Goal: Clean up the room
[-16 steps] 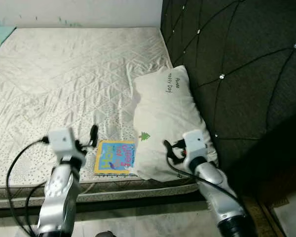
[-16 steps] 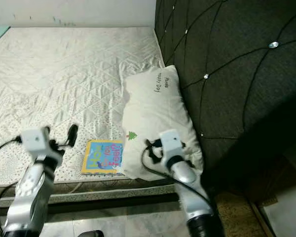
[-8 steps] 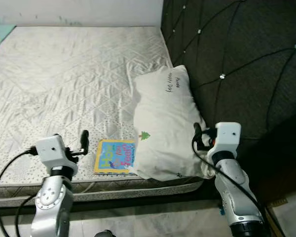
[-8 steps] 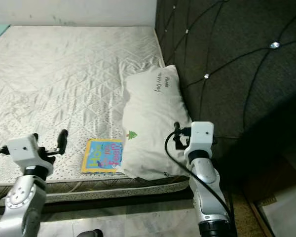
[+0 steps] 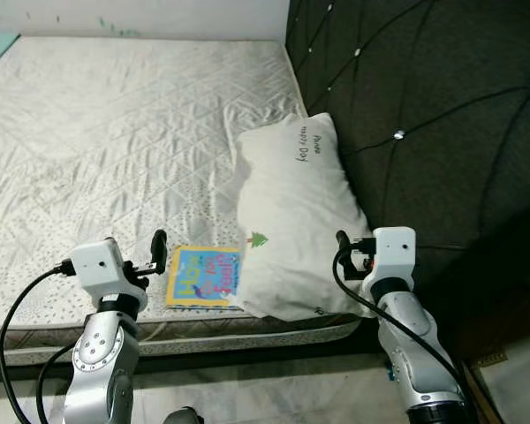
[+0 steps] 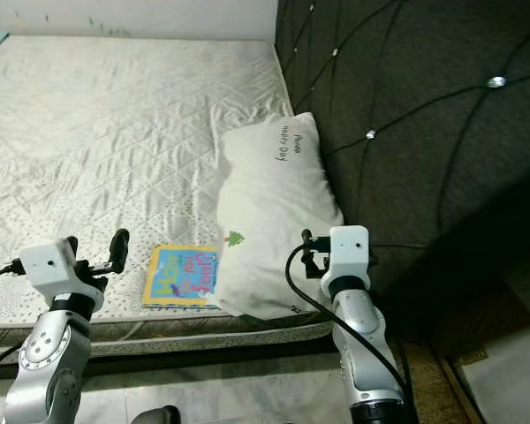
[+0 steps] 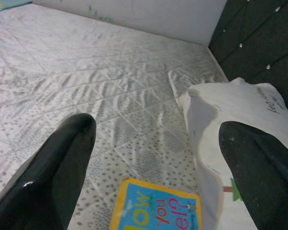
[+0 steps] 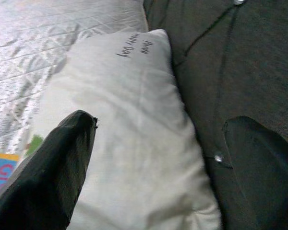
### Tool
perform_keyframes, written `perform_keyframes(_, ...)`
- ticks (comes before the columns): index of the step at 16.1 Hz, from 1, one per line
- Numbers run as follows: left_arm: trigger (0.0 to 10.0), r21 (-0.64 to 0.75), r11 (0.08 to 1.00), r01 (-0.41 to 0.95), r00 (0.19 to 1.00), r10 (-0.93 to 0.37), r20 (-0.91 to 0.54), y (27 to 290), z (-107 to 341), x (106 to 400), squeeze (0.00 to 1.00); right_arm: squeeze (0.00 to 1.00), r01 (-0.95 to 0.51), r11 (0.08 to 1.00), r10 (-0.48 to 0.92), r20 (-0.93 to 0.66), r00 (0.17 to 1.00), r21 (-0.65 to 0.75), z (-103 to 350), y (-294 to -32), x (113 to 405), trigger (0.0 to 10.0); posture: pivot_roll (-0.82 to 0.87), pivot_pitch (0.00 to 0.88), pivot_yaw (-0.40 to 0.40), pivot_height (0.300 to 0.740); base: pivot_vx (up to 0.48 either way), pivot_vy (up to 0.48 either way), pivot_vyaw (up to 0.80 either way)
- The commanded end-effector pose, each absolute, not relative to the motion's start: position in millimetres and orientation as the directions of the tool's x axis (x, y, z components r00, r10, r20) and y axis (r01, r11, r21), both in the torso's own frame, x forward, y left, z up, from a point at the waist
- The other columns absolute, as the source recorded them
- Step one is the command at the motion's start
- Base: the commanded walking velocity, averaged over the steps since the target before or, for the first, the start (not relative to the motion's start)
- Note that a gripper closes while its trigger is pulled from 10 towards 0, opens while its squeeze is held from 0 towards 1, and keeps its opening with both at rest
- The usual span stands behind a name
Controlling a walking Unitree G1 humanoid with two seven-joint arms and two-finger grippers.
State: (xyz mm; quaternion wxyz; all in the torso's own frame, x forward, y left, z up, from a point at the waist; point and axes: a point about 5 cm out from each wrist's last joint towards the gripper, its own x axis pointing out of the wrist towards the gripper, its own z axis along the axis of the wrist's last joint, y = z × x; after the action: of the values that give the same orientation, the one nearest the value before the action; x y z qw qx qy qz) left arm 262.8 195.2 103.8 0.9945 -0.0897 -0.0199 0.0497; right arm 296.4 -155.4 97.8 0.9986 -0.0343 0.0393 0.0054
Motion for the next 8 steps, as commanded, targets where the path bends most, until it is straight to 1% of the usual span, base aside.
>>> perform_keyframes(1, 10.0, -0.173, 0.979, -0.107, 0.994, 0.112, 0.014, 197.3, 102.1, 261.8, 0.0, 0.0, -0.012, 0.998, 0.008, -0.079, 0.997, -0.058, 98.8, -156.3, 296.2, 10.0, 0.12, 0.167, -0.063, 0.74, 0.0, 0.311, 0.0)
perform_keyframes(8, 10.0, -0.167, 0.98, -0.106, 0.994, 0.11, 0.014, 197.1, 101.9, 263.0, 0.0, 0.0, -0.025, 0.997, 0.019, -0.09, 0.996, -0.067, 97.8, -158.5, 298.8, 10.0, 0.12, 0.16, -0.069, 0.74, 0.0, 0.403, 0.0)
